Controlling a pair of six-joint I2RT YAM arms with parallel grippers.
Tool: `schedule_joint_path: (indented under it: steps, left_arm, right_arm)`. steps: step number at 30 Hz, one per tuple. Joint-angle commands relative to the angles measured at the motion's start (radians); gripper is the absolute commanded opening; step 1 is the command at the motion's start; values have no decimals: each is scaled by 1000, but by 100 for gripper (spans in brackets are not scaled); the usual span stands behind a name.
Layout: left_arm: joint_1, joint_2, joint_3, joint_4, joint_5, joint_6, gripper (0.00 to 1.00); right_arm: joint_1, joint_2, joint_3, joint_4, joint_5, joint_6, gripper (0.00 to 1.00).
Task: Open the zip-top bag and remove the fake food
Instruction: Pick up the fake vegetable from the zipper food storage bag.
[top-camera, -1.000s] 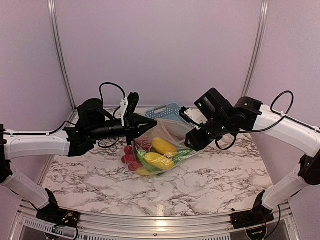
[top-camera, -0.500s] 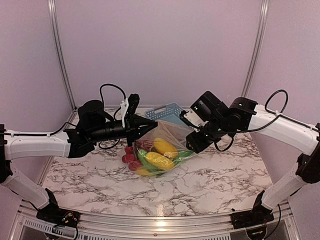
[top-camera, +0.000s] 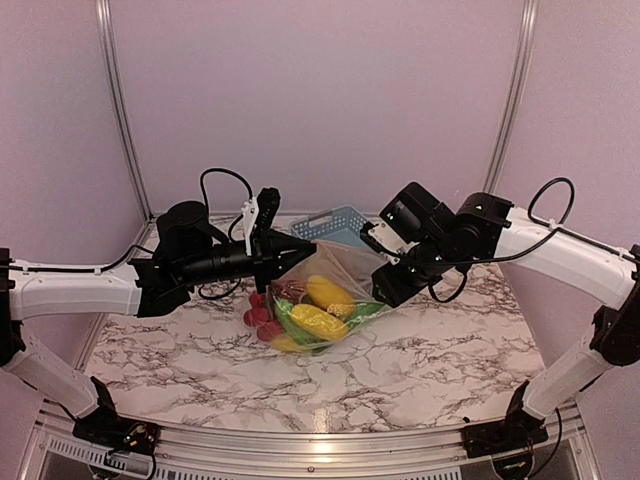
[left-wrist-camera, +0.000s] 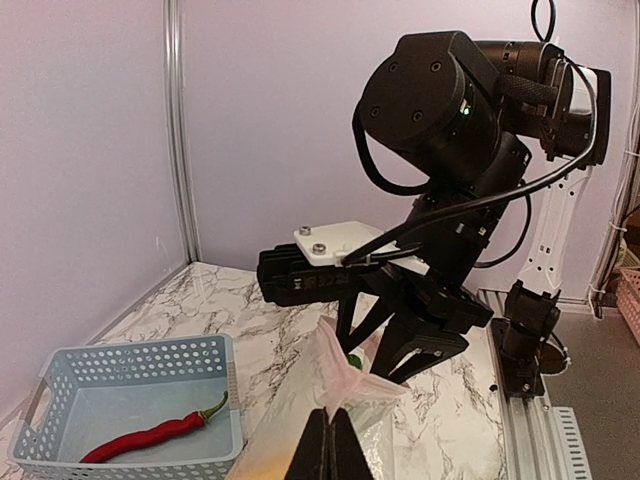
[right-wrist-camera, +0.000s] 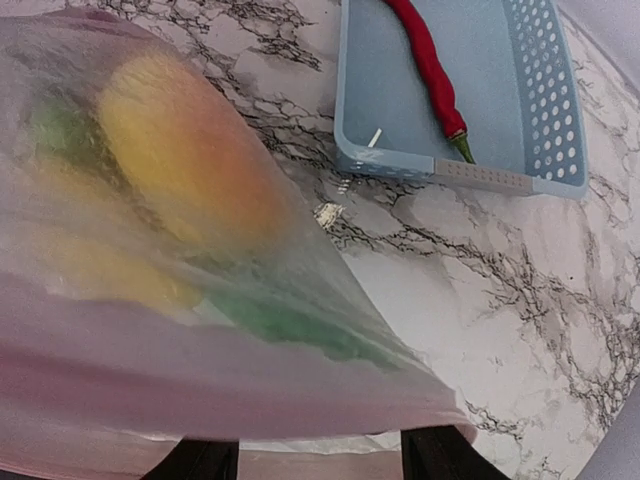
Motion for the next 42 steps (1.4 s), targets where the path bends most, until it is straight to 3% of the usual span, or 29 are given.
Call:
schedule_joint_path:
  steps: [1, 20, 34, 42]
  left_arm:
    - [-7, 3, -11, 50, -17, 0, 0]
    - [-13, 5, -26, 79, -49, 0, 0]
    - [-13, 0, -69, 151, -167, -57, 0]
    - [-34, 8, -75, 195, -197, -64, 0]
  right_arm:
    - [6, 16, -16, 13, -44, 38, 53]
    - [6, 13, 10, 234, -245, 71, 50]
    - [6, -26, -28, 178, -44, 165, 48]
    - [2, -24, -81, 143, -33, 261, 45]
